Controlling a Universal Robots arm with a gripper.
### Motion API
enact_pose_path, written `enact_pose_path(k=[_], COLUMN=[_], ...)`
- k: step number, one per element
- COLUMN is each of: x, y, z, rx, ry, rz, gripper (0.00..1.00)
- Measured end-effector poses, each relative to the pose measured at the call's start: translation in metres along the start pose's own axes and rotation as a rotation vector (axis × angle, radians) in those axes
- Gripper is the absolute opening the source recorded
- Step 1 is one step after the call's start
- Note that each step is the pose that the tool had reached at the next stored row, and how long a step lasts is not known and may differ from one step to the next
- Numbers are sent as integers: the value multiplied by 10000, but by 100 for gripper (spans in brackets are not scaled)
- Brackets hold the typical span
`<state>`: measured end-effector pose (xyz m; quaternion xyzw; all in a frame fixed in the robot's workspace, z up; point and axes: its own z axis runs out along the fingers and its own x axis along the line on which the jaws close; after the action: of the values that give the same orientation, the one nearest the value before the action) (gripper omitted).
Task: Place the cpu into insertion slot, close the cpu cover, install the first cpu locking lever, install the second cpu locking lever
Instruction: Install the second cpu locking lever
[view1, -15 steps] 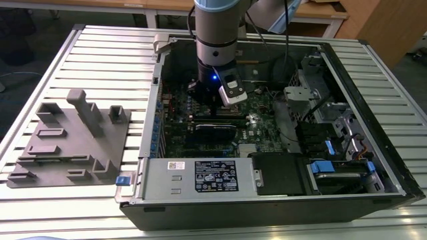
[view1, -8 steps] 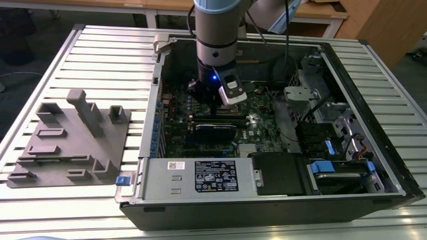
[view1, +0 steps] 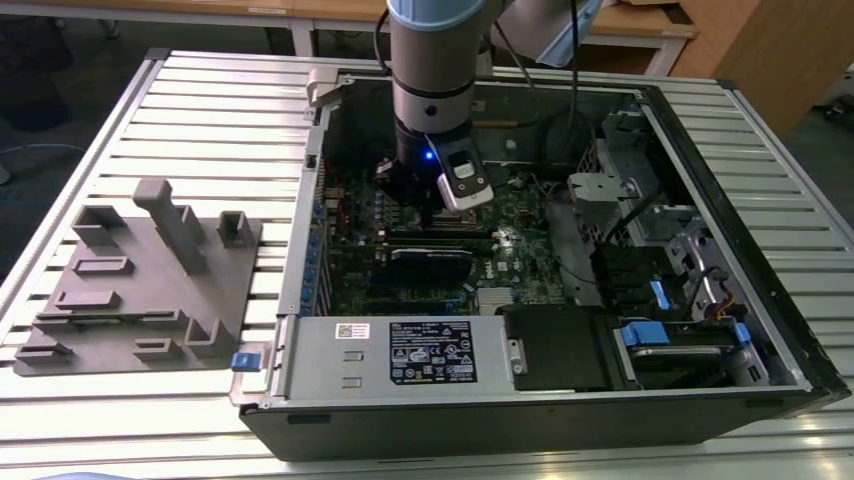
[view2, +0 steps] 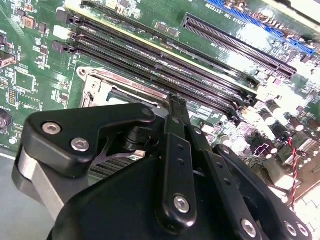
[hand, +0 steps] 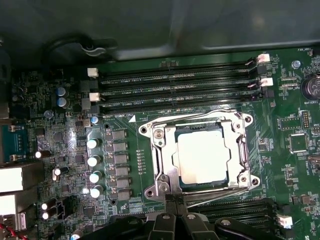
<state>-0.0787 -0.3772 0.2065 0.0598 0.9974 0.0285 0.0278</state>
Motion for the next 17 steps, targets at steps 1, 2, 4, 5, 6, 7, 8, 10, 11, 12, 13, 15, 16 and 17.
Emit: enact_pose_path(k=[1, 2, 4, 5, 6, 7, 8, 10, 11, 12, 13, 15, 16, 17], x=[0, 0, -3, -4, -6, -7, -9, -11, -12, -14, -15, -19, -19, -19], y=[0, -3, -21, -35, -50, -62, -73, -93, -104, -116, -129, -159, -166, -168], z=[0, 1, 1, 1, 2, 3, 5, 5, 6, 5, 6, 9, 8, 8], rx=[0, -17, -236, -391, -542, -653, -721, -797, -823, -836, -846, -865, -874, -885], ry=[0, 3, 28, 48, 66, 78, 84, 95, 97, 99, 100, 102, 104, 106], rz=[0, 0, 13, 23, 31, 38, 42, 46, 48, 49, 50, 51, 51, 53], gripper=[11, 11, 11, 11, 11, 11, 11, 11, 11, 11, 11, 11, 11, 11])
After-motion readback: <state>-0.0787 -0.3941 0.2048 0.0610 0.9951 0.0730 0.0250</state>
